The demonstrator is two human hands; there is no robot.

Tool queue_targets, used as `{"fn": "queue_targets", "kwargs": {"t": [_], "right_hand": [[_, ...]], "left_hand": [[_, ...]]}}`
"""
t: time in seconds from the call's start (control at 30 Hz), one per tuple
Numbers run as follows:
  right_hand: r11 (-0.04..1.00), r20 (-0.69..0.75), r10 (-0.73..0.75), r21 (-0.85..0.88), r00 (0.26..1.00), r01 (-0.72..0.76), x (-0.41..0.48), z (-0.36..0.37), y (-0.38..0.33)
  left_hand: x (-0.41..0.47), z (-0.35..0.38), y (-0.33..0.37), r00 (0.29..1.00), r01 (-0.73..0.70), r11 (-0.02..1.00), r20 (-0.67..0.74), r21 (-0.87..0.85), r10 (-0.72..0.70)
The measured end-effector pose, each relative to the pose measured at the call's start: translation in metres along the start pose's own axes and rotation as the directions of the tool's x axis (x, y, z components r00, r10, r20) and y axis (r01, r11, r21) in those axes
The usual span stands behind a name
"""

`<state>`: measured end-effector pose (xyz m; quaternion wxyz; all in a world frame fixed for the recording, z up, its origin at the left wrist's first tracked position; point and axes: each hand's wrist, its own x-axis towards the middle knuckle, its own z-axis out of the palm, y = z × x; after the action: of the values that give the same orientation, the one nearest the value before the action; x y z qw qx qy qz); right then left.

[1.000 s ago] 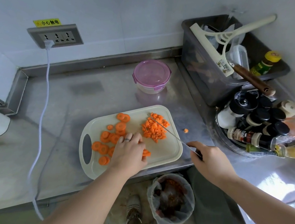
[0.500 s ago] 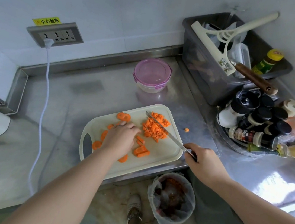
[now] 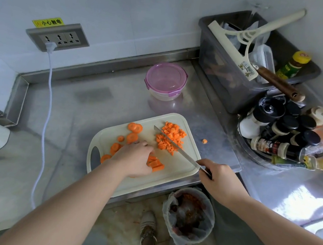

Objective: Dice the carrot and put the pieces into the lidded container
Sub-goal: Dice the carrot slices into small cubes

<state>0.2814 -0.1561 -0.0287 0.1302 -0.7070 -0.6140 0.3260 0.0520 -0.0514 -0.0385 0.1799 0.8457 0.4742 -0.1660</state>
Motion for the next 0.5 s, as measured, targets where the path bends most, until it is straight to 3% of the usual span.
{"fn": "queue_targets", "kwargs": {"t": [0.17, 0.33, 0.5], "right_hand": [[1.000, 0.046, 0.002, -0.008, 0.999, -0.001, -0.005, 0.005, -0.005], [0.999, 0.083, 0.010, -0.036, 0.996, -0.008, -0.009, 0.014, -0.009], [0.999, 0.112, 0.025, -0.050, 0.993, -0.020, -0.007, 0.023, -0.014]], "left_hand": [[-0.003, 0.007, 0.009, 1.000, 0.029, 0.999, 0.001, 0.038, -0.029], [-0.007, 0.017, 0.020, 0.988, 0.094, 0.994, -0.120, -0.058, -0.101], [-0.007, 0.022, 0.027, 0.968, 0.176, 0.964, -0.144, -0.200, -0.206]]}}
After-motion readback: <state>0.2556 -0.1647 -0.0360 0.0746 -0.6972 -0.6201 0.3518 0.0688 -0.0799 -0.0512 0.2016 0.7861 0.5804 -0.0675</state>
